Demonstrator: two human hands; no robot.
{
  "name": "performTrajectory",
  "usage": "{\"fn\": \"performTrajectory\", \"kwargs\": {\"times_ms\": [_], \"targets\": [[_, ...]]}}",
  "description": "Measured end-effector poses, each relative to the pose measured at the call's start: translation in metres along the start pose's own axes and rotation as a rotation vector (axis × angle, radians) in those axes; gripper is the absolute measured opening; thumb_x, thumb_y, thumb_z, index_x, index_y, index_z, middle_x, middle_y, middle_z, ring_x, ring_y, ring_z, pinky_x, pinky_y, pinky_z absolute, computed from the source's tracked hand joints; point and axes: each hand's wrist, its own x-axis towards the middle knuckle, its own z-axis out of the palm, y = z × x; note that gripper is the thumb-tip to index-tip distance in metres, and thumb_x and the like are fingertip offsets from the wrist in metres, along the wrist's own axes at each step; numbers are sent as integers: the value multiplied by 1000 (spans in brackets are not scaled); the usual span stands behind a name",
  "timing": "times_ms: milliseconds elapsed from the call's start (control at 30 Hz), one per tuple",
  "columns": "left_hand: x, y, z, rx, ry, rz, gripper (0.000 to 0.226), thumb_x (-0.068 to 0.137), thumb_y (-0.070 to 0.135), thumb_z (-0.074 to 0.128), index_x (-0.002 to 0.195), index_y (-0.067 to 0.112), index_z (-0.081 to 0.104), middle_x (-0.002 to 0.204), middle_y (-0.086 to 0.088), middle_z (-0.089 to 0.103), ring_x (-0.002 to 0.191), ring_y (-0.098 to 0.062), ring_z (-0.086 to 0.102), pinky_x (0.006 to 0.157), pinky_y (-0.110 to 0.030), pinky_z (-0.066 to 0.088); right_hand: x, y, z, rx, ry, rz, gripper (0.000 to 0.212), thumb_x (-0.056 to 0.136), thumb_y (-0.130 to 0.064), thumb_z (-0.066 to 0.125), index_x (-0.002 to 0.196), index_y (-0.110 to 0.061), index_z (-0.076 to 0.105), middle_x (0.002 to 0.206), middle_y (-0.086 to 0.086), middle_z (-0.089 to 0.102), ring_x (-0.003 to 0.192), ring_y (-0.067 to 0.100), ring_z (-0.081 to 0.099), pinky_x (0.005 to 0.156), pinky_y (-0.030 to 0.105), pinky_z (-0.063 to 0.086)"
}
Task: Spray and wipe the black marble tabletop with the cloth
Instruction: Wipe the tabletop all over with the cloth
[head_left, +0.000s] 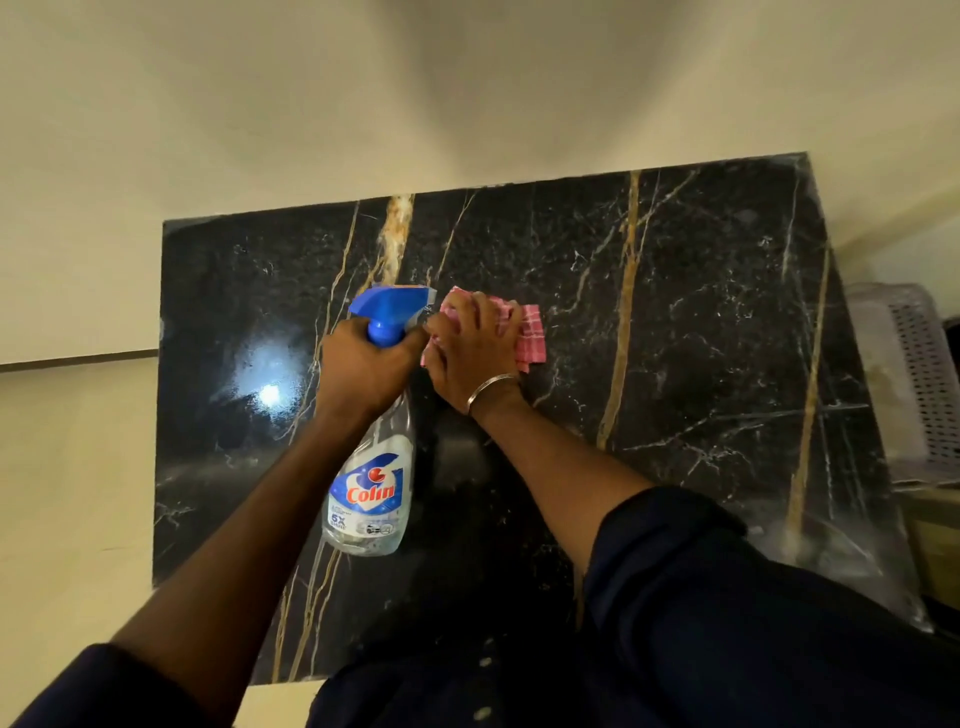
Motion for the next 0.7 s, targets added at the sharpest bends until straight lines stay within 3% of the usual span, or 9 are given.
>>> {"fn": "performTrajectory", "kwargs": {"times_ms": [133,267,400,533,633,700], "targets": [[9,-1,-3,-8,3,-25,18,84,28,70,84,12,61,68,0,60,56,-7,55,53,-16,41,3,52,-2,-61,10,-84,58,88,-50,39,140,-25,41,149,5,36,137,30,33,109,66,19],[19,-1,-4,-44,-16,-32,17,85,29,70,78,24,55,69,3,59,57,-4,55,53,-13,41,16,137,-17,-60,104,154,64,86,-47,38,143,-19,36,150,5,34,142,30,28,112,68,15],[27,-4,-1,-52,-7,-24,18,84,30,70,76,22,56,68,1,61,57,-7,56,55,-18,46,24,189,-26,-92,122,337,73,89,-45,33,153,-12,22,161,14,18,149,32,15,117,64,8],[34,-10,2,-50,16,-22,22,82,31,71,78,12,61,72,-11,66,60,-16,59,61,-30,52,40,151,-19,-77,141,511,77,92,-49,24,155,-7,13,163,15,13,151,32,8,116,63,8],[37,-10,3,-62,20,-40,22,82,30,71,71,19,57,68,-8,64,56,-13,56,58,-26,50,56,99,-16,-72,99,358,88,92,-67,12,156,-6,8,163,15,7,151,33,4,117,63,3],[38,-8,2,-65,23,-49,22,82,29,72,70,21,55,64,0,60,50,-2,52,51,-14,45,65,56,-10,-98,23,181,103,84,-80,8,156,-7,4,164,15,1,151,32,0,117,62,-2]]}}
